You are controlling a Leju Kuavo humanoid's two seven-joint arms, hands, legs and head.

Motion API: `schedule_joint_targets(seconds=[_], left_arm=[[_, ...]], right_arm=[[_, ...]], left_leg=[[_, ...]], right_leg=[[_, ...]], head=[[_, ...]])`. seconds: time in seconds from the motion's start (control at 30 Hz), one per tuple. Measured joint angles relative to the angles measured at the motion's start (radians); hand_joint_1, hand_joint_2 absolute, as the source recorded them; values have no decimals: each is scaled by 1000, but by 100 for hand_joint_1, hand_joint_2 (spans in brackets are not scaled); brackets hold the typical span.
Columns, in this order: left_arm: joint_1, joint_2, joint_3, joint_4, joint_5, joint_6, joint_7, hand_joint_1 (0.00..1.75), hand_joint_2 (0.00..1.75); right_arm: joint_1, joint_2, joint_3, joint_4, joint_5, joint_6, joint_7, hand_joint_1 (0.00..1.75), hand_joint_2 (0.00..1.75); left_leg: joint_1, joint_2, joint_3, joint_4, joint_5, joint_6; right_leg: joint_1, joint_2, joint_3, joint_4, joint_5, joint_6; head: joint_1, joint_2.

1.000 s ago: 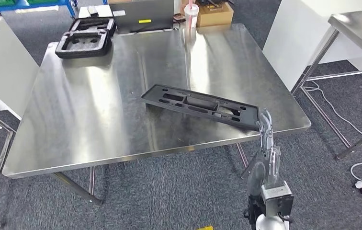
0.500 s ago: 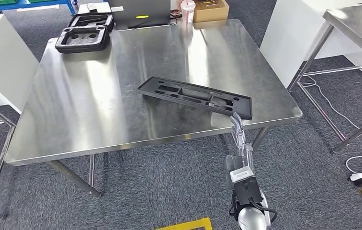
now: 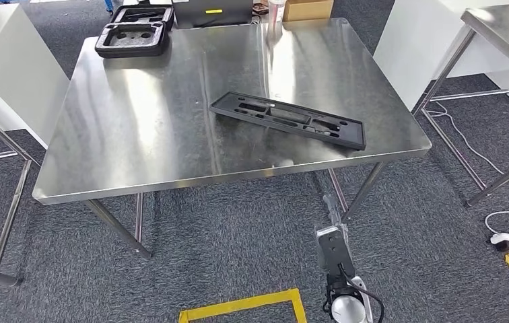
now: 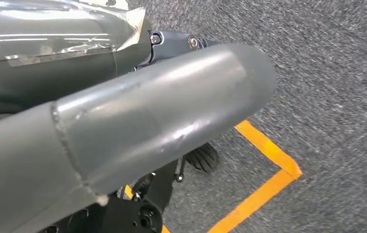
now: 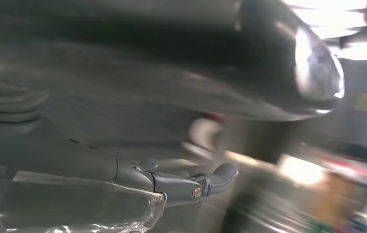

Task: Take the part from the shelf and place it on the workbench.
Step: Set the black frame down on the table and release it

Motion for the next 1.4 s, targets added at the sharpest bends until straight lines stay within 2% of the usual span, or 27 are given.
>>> schedule_joint_targets(seconds=[0.07, 0.13, 0.2, 0.27, 0.3, 0.33, 0.37, 0.4, 0.43, 0.5, 0.57, 0.63, 0.67, 0.73, 0.8, 0.87, 0.93, 1.0, 1.07, 1.13, 1.17, 1.2, 1.27, 1.3, 1.33, 1.37, 1.4], left_arm=[[1, 3, -7, 0, -10, 0, 8, 0, 0], [4, 9, -10, -1, -19, 1, 14, 0, 0], [7, 15, -15, -1, -29, 1, 20, 0, 0], [8, 18, -21, -1, -39, 1, 25, 0, 0], [8, 20, -24, -1, -44, 2, 28, 0, 0], [9, 21, -27, -1, -48, 2, 29, 0, 0], [10, 22, -29, -2, -51, 2, 30, 0, 0], [12, 23, -31, -2, -53, 2, 30, 0, 0], [12, 24, -33, -2, -55, 2, 30, 0, 0], [11, 24, -36, -2, -58, 3, 31, 0, 0], [11, 24, -38, -2, -62, 8, 33, 0, 0], [13, 22, -39, -2, -64, 17, 35, 0, 0], [14, 21, -39, -2, -64, 20, 35, 0, 0], [15, 18, -39, -2, -64, 22, 35, 0, 0], [15, 18, -39, -3, -64, 22, 35, 0, 0], [15, 17, -39, -3, -65, 22, 36, 0, 0], [15, 14, -39, -3, -65, 24, 37, 0, 0], [15, 10, -39, -3, -67, 26, 39, 0, 0], [15, 7, -39, -3, -71, 30, 43, 0, 0], [17, 6, -39, -3, -75, 36, 47, 0, 0], [19, 6, -39, -3, -77, 38, 49, 0, 0], [22, 5, -39, -3, -77, 40, 50, 0, 0], [27, 4, -38, -2, -78, 41, 51, 0, 0], [29, 3, -38, -2, -77, 41, 51, 0, 0], [29, 2, -38, -2, -77, 41, 50, 0, 0], [29, 1, -38, -2, -77, 41, 50, 0, 0], [29, 0, -38, -2, -78, 41, 51, 0, 0]], right_arm=[[-39, -6, -59, 167, -35, -20, -8, 0, 0], [-70, -15, -118, 324, -53, -59, 11, 0, 0], [-90, -24, -166, 454, -48, -117, 77, 0, 0], [-96, -36, -197, 560, -12, -192, 172, 0, 0], [-95, -43, -204, 605, 18, -230, 224, 0, 0], [-92, -49, -208, 647, 55, -267, 271, 0, 0], [-88, -55, -210, 683, 93, -296, 309, 0, 0], [-84, -59, -209, 712, 125, -318, 335, 0, 0], [-81, -62, -207, 737, 147, -332, 353, 0, 0], [-78, -68, -204, 776, 164, -341, 384, 0, 0], [-75, -73, -203, 811, 165, -339, 432, 0, 0], [-63, -80, -203, 840, 161, -332, 471, 0, 0], [-54, -83, -204, 852, 158, -329, 481, 0, 0], [-39, -88, -204, 869, 155, -325, 486, 0, 0], [-34, -91, -206, 883, 147, -314, 503, 0, 0], [-32, -94, -214, 897, 134, -285, 558, 0, 0], [-28, -96, -221, 908, 127, -261, 644, 0, 0], [-25, -98, -225, 913, 127, -255, 704, 0, 0], [-24, -98, -230, 916, 131, -259, 719, 0, 0], [-21, -97, -232, 920, 141, -268, 720, 0, 0], [-20, -97, -233, 922, 148, -277, 717, 0, 0], [-18, -97, -233, 924, 156, -285, 711, 0, 0], [-17, -99, -232, 925, 173, -301, 691, 0, 0], [-17, -100, -232, 926, 183, -308, 680, 0, 0], [-18, -101, -231, 926, 192, -315, 671, 0, 0], [-20, -103, -229, 926, 201, -323, 666, 0, 0], [-22, -105, -228, 926, 210, -331, 663, 0, 0]], left_leg=[[-1, -1, -5, -2, 17, -8], [3, -5, -15, 5, 11, -19], [9, -7, -38, 68, -67, -33], [16, -6, -67, 196, -170, -47], [20, -6, -74, 254, -195, -52], [25, -5, -70, 288, -198, -57], [30, -5, -47, 286, -182, -61], [35, -4, -8, 247, -157, -64], [39, -4, 43, 182, -138, -67], [38, -8, 132, 52, -137, -70], [30, -11, 157, 5, -148, -63], [25, -10, 145, 0, -133, -40], [23, -9, 137, -3, -123, -25], [21, -5, 115, -8, -102, 1], [15, 0, 87, -7, -81, 11], [10, 2, 59, -6, -60, 13], [5, 0, 37, -5, -42, 11], [1, -1, 23, -3, -26, 5], [-1, 0, 16, -5, -9, -5], [1, 0, 10, -7, 4, -15], [2, -2, 3, 2, -9, -21], [4, -3, -5, 25, -41, -28], [12, -4, -26, 126, -150, -41], [16, -4, -35, 191, -196, -46], [20, -4, -38, 246, -220, -51], [24, -4, -31, 276, -215, -55], [28, -4, -10, 274, -189, -58]], right_leg=[[6, 0, 17, -47, -2, -11], [-4, -4, 2, -47, 14, -28], [-14, -9, -16, -49, 39, -47], [-13, -13, -37, -47, 60, -51], [-13, -15, -50, -45, 69, -48], [-14, -17, -63, -42, 78, -44], [-16, -18, -76, -38, 84, -40], [-19, -19, -89, -32, 90, -34], [-21, -18, -101, -25, 94, -29], [-21, -17, -118, -13, 104, -14], [-18, -17, -125, -13, 117, 5], [-17, -16, -131, -14, 125, 22], [-18, -13, -141, -2, 112, 23], [-21, -7, -180, 88, 37, 14], [-20, -3, -223, 227, -40, 12], [-16, -1, -215, 284, -48, 24], [-12, -1, -131, 195, -5, 34], [-3, 1, -21, 34, 10, 24], [6, 3, 28, -55, 4, 7], [2, 3, 14, -63, 15, -7], [-3, 1, 6, -64, 24, -15], [-9, -2, -2, -64, 34, -26], [-11, -7, -22, -62, 53, -40], [-11, -9, -35, -59, 63, -43], [-11, -10, -48, -56, 72, -42], [-12, -11, -63, -50, 82, -40], [-14, -12, -79, -44, 90, -35]], head=[[-3, 0], [-4, 0], [-8, 0], [-13, 0], [-13, 0], [-14, 0], [-13, 0], [-14, 0], [-14, 0], [-17, 0], [-18, 0], [-16, 0], [-15, 0], [-8, 0], [-3, 0], [-2, 0], [-1, 0], [0, 0], [-1, 0], [-2, 0], [-2, 0], [-5, 0], [-10, 0], [-12, 0], [-12, 0], [-12, 0], [-12, 0]])
